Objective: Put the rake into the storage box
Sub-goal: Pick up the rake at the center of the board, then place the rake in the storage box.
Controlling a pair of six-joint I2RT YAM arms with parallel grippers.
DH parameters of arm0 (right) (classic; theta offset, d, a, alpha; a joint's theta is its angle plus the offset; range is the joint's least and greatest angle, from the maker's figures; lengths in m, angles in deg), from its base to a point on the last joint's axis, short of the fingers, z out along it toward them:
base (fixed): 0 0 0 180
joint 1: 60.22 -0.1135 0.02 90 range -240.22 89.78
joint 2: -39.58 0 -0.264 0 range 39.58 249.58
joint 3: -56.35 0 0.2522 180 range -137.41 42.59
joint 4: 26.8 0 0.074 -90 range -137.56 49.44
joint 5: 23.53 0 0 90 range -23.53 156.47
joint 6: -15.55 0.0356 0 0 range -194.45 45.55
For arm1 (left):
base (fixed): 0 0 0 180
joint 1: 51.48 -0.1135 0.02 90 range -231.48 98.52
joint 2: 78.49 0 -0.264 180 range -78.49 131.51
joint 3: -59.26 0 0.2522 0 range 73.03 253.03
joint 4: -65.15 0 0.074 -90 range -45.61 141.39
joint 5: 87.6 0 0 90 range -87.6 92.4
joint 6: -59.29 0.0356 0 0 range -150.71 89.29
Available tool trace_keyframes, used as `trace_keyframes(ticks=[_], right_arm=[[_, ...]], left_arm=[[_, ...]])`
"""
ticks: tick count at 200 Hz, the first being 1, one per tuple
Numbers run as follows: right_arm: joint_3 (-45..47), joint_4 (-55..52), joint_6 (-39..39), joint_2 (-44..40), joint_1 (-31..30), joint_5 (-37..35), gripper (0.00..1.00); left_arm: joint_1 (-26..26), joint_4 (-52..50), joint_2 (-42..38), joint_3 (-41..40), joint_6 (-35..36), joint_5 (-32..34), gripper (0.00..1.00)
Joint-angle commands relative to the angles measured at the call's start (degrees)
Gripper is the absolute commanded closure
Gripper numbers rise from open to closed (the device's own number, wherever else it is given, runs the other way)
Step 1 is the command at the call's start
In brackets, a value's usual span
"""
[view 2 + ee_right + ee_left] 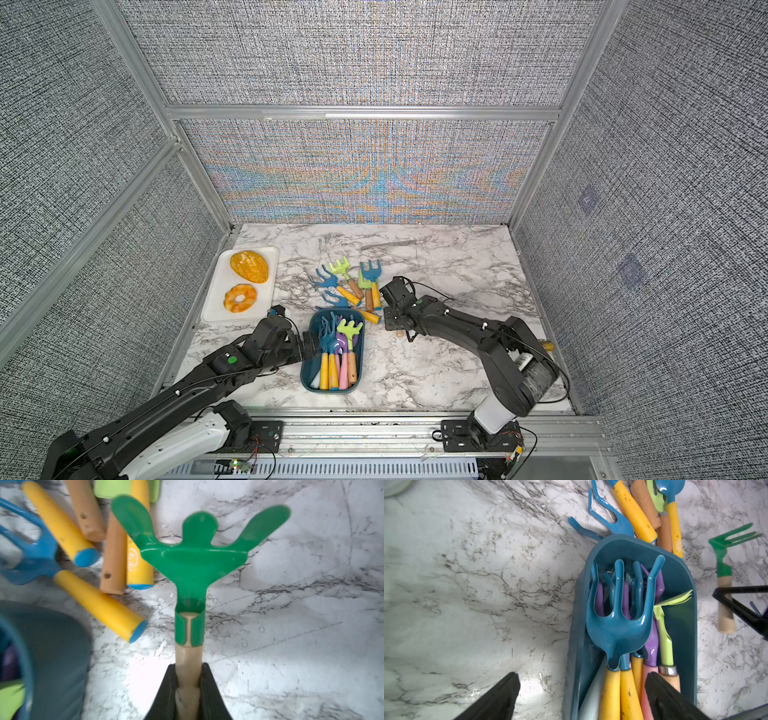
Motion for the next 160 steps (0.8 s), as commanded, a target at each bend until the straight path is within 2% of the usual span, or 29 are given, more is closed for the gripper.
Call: trace_keyframes(ticks=[1, 29, 65, 117, 160], right_arm=[[1.8, 0.9, 2.3, -6.1, -2.4, 5.4, 1.0], [3.8, 3.7, 6.3, -11.8, -8.6, 11.6, 1.0], [3.4, 4.8, 12.1, -13.2, -17.0, 11.3, 1.0], [0.3, 5.8, 17.4, -8.9, -26.2, 7.8, 1.0], [-1.9, 5.7, 19.4, -3.5, -28.6, 4.7, 1.0]], left_arm=[[0.0, -2.1, -2.8, -0.6, -1.0, 3.9, 0.01], [0.0, -3.2, -5.4, -1.0, -1.1, 5.3, 0.01], [0.0, -3.6, -6.8, -1.3, -1.0, 5.7, 0.01], [-0.1, -3.7, -8.6, -2.2, -0.9, 5.3, 0.01], [0.0, -3.3, -9.2, -2.6, -0.8, 4.7, 0.01]])
